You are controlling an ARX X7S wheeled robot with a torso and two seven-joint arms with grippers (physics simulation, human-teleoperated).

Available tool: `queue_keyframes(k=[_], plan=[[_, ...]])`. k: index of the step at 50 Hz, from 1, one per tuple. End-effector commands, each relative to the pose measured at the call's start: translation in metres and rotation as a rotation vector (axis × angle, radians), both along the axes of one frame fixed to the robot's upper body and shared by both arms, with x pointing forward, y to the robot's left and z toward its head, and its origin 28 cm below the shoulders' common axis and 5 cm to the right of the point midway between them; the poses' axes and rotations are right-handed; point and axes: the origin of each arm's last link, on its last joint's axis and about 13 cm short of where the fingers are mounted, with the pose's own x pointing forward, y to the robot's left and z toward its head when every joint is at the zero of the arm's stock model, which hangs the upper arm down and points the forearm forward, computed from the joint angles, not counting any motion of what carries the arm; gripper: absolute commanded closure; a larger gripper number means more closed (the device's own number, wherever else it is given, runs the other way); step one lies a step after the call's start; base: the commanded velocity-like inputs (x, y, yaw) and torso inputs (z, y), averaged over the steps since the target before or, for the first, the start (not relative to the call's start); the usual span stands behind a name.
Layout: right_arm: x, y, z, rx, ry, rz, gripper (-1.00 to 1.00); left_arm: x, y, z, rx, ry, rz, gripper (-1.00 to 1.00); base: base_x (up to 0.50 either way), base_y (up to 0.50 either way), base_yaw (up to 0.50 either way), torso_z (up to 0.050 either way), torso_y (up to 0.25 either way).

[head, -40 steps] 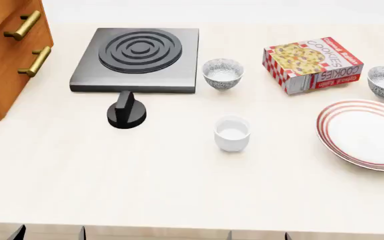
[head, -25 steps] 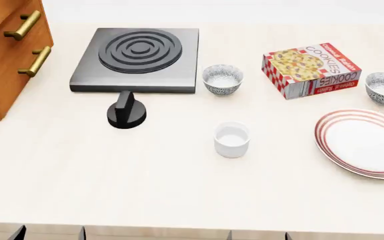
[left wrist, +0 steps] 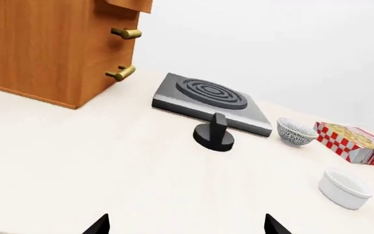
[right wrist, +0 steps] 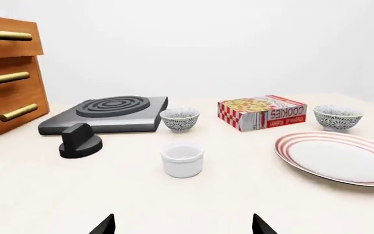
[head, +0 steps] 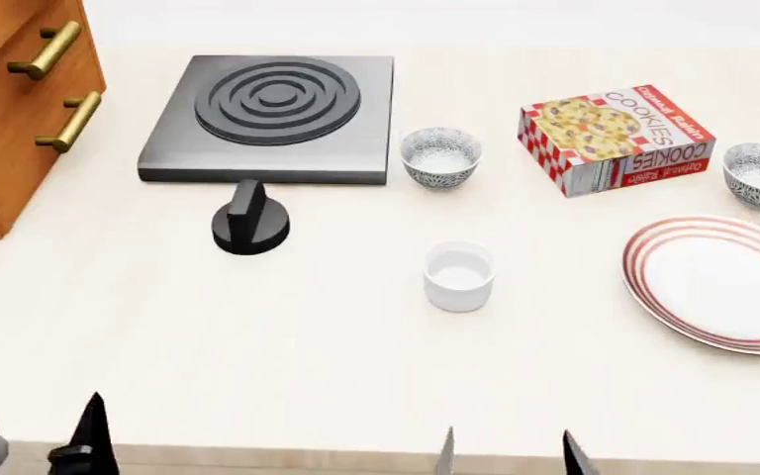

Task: Pick the akita bowl next to the plate and place it on the plate.

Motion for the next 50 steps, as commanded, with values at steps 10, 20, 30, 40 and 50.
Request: queue_keyframes(k=[10,20,30,40,50], plan=[[0.002,0.010,0.112,0.230,-0.228,0.207,-1.00,0.005,0.064,0.035,-0.079,-0.051,0.196,-1.00,0.00,0.00,0.00,0.000,0.000],[0.008,0.001,0.134,0.209,-0.307,0.185,-1.00,0.007,0.079,0.032,-0.095,-0.060,0.279,-1.00,0.00,0.00,0.00,0.000,0.000],[0.009,-0.003,0.134,0.220,-0.308,0.144,-1.00,0.007,0.076,0.033,-0.119,-0.067,0.259,-1.00,0.00,0.00,0.00,0.000,0.000],[0.010,-0.005,0.132,0.249,-0.283,0.146,-1.00,0.008,0.076,0.029,-0.104,-0.065,0.256,-1.00,0.00,-0.14,0.00,0.000,0.000],[0.009,-0.005,0.133,0.245,-0.283,0.146,-1.00,0.007,0.076,0.029,-0.102,-0.066,0.257,-1.00,0.00,-0.48,0.00,0.000,0.000]])
